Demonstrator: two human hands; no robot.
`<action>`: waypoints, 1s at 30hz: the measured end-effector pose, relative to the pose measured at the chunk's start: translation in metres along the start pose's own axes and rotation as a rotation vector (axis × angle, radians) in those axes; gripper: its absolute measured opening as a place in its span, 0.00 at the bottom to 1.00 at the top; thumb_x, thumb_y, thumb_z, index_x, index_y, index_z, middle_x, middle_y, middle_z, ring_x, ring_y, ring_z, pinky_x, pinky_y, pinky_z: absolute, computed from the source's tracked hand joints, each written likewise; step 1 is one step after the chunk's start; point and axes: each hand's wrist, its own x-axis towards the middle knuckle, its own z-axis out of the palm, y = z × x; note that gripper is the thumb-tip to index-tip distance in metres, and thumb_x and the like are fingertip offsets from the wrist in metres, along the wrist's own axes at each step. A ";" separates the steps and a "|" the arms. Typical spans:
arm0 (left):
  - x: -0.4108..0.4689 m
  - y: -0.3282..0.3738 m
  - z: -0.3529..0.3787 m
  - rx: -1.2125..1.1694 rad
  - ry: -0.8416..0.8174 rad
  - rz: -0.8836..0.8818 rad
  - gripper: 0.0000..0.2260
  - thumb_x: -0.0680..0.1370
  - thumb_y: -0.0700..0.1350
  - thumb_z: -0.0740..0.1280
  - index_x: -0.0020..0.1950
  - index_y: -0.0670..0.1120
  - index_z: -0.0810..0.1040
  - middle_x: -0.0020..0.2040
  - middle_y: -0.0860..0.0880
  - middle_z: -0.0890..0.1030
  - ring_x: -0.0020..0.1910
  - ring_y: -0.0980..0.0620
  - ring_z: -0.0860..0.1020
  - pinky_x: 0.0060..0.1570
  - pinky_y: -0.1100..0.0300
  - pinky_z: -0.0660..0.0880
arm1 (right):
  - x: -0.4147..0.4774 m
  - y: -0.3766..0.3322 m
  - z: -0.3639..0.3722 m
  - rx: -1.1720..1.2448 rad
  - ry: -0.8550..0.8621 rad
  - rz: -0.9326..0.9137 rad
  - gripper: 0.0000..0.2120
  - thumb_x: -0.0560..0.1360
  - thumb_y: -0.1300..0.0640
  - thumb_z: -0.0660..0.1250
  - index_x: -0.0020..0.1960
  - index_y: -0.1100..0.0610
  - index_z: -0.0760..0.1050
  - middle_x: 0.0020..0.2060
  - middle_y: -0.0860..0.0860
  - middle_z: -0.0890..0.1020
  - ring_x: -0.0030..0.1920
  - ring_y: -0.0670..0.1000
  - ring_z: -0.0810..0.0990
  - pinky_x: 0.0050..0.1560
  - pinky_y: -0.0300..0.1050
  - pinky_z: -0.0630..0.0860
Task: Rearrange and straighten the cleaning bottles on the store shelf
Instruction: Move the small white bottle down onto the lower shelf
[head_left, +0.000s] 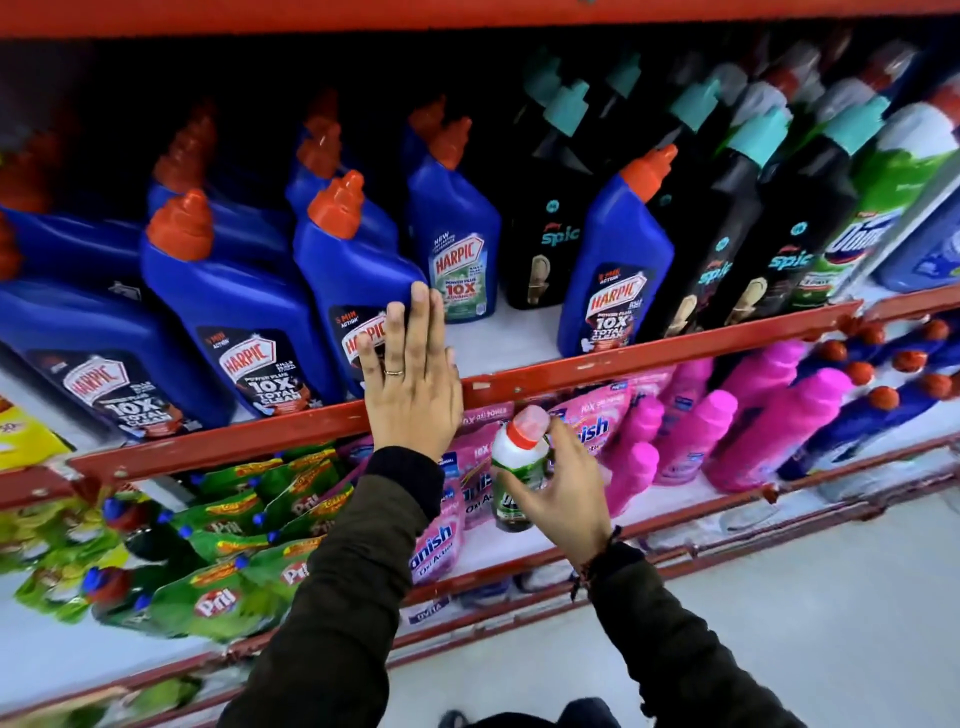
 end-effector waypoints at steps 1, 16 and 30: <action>0.001 0.000 0.000 -0.005 0.000 -0.003 0.40 0.83 0.49 0.60 0.85 0.42 0.37 0.84 0.45 0.33 0.83 0.46 0.31 0.80 0.45 0.30 | -0.001 0.005 0.003 -0.016 -0.010 0.008 0.26 0.72 0.46 0.80 0.64 0.53 0.74 0.54 0.51 0.82 0.53 0.54 0.84 0.51 0.51 0.82; -0.003 0.000 0.000 0.010 -0.019 -0.002 0.39 0.84 0.49 0.59 0.85 0.43 0.38 0.83 0.46 0.32 0.82 0.46 0.31 0.80 0.45 0.30 | -0.015 0.028 0.001 -0.002 -0.143 0.056 0.43 0.69 0.46 0.83 0.75 0.46 0.63 0.62 0.43 0.82 0.58 0.42 0.85 0.58 0.35 0.84; -0.002 0.000 -0.001 -0.017 -0.004 0.017 0.37 0.83 0.48 0.58 0.85 0.41 0.39 0.84 0.45 0.34 0.83 0.45 0.32 0.80 0.44 0.31 | 0.035 -0.049 -0.056 -0.040 0.511 -0.296 0.32 0.77 0.49 0.75 0.74 0.62 0.70 0.69 0.60 0.75 0.73 0.49 0.69 0.77 0.43 0.66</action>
